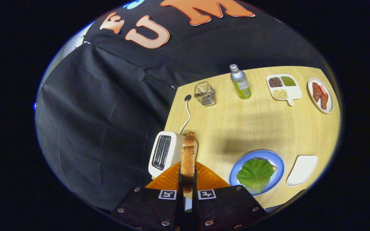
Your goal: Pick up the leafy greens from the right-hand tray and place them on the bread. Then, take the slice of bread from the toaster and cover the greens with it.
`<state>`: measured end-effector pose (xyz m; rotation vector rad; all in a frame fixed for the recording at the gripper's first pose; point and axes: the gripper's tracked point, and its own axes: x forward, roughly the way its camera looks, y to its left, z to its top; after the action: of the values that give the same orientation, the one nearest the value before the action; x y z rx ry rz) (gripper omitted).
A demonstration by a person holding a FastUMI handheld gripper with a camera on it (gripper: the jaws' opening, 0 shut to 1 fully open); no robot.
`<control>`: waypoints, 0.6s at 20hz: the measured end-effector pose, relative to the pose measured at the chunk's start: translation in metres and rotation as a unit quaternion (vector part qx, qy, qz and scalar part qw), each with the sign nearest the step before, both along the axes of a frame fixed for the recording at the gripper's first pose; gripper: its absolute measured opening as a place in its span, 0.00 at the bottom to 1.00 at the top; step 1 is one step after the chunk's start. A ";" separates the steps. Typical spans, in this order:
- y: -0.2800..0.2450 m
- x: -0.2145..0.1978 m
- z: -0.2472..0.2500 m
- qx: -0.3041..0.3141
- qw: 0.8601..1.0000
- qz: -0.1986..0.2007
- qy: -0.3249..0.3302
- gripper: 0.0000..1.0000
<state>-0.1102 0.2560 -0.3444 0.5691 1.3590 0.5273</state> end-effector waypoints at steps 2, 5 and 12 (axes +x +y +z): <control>-0.014 -0.012 -0.013 0.003 1.000 -0.003 0.014 0.10; -0.030 -0.028 -0.037 0.000 0.999 -0.013 0.033 0.10; -0.054 -0.054 -0.093 0.014 0.995 -0.046 0.088 0.10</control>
<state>-0.1642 0.2021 -0.4369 0.7113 1.4854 0.4305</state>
